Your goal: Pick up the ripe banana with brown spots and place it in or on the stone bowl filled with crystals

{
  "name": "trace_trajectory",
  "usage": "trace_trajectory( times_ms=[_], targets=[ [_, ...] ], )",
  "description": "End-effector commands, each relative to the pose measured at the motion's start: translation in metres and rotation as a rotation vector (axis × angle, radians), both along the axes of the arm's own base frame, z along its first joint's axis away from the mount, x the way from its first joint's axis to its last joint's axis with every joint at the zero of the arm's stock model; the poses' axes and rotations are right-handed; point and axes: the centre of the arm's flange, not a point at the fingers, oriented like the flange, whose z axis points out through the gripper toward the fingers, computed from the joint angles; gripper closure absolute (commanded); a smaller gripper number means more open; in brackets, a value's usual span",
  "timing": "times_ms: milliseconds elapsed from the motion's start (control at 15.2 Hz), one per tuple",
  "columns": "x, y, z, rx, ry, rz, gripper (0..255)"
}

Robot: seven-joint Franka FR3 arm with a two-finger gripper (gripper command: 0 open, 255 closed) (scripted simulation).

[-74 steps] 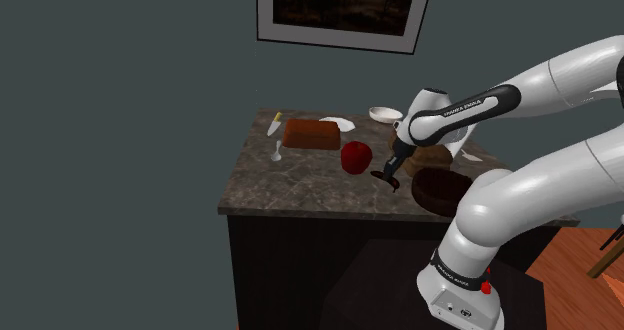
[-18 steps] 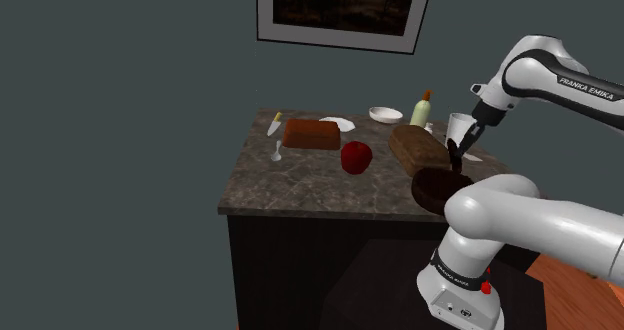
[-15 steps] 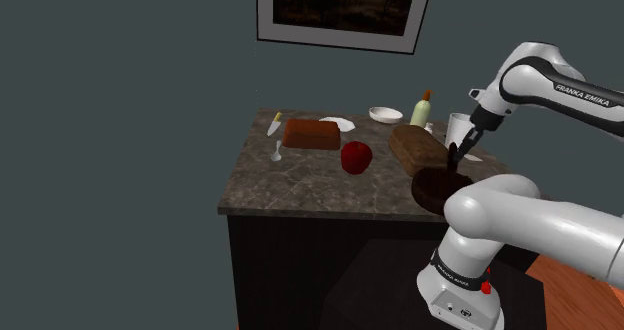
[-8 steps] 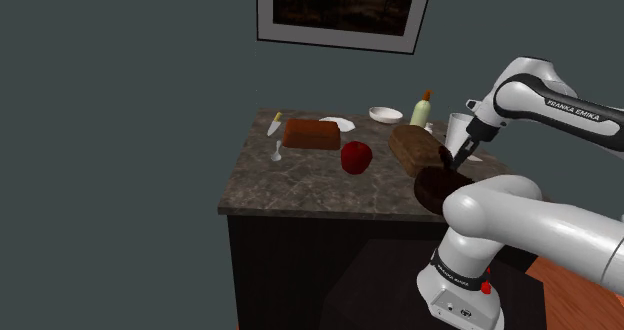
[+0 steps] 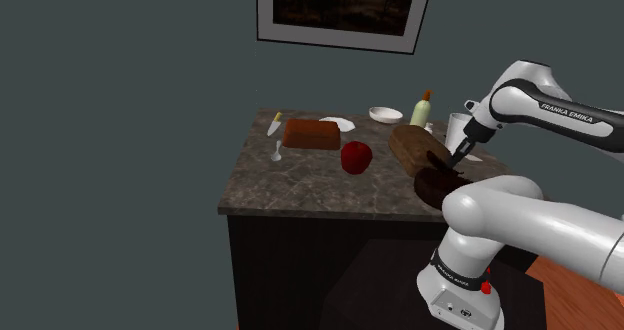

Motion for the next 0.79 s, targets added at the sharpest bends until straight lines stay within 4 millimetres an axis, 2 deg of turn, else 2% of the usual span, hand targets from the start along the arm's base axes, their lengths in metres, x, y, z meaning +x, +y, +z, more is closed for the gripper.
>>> trace_trajectory(
  times_ms=[0, 66, 198, 726],
  targets=[
    [0.0, 0.0, 0.0, 0.0, 0.0, 0.0, 255],
    [0.0, 0.0, 0.0, 0.0, 0.0, 0.0, 0],
    [0.015, -0.048, 0.01, 0.214, -0.054, 0.208, 0],
    [0.025, -0.039, -0.028, 0.214, -0.054, 0.208, 0]
  ],
)
